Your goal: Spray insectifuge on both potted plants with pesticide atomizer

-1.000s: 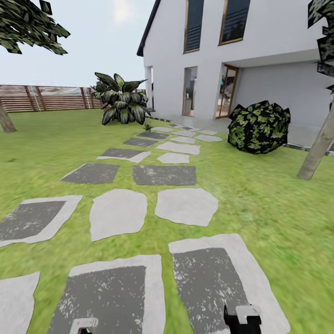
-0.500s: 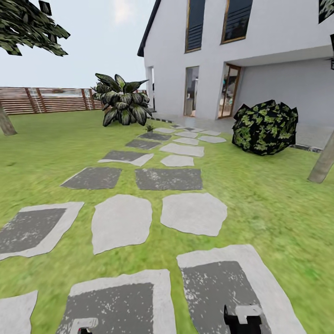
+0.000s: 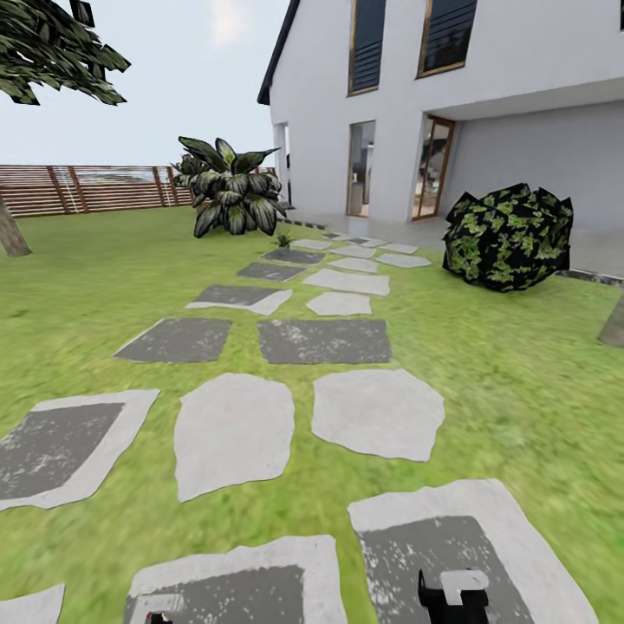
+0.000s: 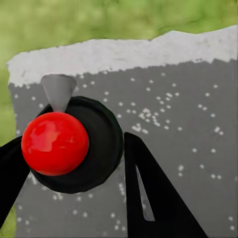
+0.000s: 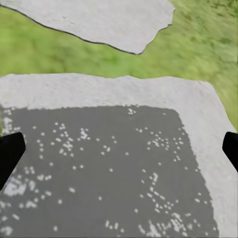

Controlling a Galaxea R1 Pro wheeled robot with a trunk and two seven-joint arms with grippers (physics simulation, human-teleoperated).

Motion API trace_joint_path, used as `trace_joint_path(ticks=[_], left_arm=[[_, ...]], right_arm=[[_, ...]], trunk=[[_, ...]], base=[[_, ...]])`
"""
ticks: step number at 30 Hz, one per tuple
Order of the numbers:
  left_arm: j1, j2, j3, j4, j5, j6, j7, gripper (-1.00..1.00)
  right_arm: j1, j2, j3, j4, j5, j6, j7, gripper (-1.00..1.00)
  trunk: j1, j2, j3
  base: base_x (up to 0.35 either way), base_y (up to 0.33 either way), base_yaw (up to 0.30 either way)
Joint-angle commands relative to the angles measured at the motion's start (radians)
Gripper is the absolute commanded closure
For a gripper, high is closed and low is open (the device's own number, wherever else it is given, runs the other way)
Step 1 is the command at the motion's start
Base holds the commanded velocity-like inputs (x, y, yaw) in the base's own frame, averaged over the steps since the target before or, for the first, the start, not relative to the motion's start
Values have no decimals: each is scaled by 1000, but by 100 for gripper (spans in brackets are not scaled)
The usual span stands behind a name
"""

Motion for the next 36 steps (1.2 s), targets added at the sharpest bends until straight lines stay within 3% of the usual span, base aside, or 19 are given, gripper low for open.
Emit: trace_joint_path(ticks=[1, 36], left_arm=[[-1, 0, 9, 1, -10, -3, -3, 100], [-1, 0, 9, 1, -10, -3, -3, 100]], right_arm=[[-1, 0, -6, 1, 10, -2, -5, -100], [-1, 0, -6, 1, 11, -2, -5, -100]], trunk=[[0, 0, -1], [0, 0, -1]], base=[[287, 170, 0], [287, 170, 0]])
